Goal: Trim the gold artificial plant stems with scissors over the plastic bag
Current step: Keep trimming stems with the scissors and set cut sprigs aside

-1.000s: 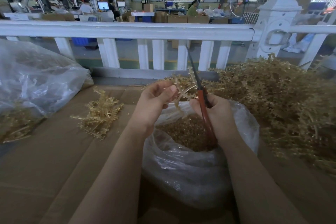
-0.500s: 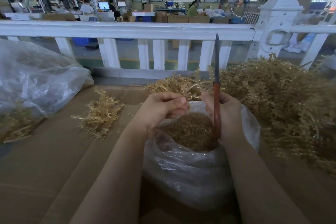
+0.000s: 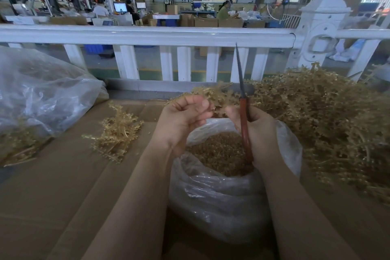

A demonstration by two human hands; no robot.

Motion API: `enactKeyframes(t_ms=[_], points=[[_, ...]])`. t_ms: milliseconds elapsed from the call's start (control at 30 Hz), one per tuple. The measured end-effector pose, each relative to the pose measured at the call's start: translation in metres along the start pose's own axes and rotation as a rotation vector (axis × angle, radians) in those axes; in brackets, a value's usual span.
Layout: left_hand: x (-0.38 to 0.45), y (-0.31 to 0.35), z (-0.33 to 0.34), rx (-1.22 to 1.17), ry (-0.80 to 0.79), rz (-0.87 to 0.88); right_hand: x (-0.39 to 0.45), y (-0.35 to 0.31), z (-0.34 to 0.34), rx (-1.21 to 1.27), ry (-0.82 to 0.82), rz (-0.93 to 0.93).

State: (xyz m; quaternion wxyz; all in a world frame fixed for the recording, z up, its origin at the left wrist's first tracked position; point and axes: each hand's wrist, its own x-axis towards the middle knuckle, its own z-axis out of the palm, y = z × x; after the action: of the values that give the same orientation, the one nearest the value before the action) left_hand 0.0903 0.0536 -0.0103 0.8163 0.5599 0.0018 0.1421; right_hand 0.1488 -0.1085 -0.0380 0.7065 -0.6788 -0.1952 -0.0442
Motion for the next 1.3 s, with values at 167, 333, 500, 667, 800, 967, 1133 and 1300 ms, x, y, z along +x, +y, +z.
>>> enactKeyframes(t_ms=[167,333,500,667,800,967,1133,1300], points=[[0.0033,0.0015,-0.0043,-0.137,0.14,0.073,0.0023,0.0052,0.0033,-0.235,-0.002,-0.04],[0.0032,0.0038,-0.0068,-0.138,0.183,0.144,-0.0004,0.0084,0.0048,-0.411,-0.097,-0.035],[0.0016,0.0066,-0.0057,-0.033,0.218,0.205,-0.002,0.0075,0.0034,-0.533,-0.129,-0.062],[0.0002,0.0064,-0.0052,0.058,0.229,0.26,-0.0026,0.0091,0.005,-0.642,-0.156,-0.106],[-0.0003,0.0059,-0.0048,0.082,0.245,0.282,-0.004,0.0093,0.0046,-0.711,-0.102,-0.179],[0.0007,0.0051,-0.006,0.056,0.244,0.291,-0.0061,0.0076,0.0048,-0.786,-0.039,-0.22],[0.0019,0.004,-0.0072,0.049,0.234,0.291,-0.0062,0.0064,0.0047,-0.826,-0.023,-0.226],[0.0014,0.0032,-0.0102,0.064,0.209,0.292,-0.0069,0.0062,0.0048,-0.82,-0.017,-0.255]])
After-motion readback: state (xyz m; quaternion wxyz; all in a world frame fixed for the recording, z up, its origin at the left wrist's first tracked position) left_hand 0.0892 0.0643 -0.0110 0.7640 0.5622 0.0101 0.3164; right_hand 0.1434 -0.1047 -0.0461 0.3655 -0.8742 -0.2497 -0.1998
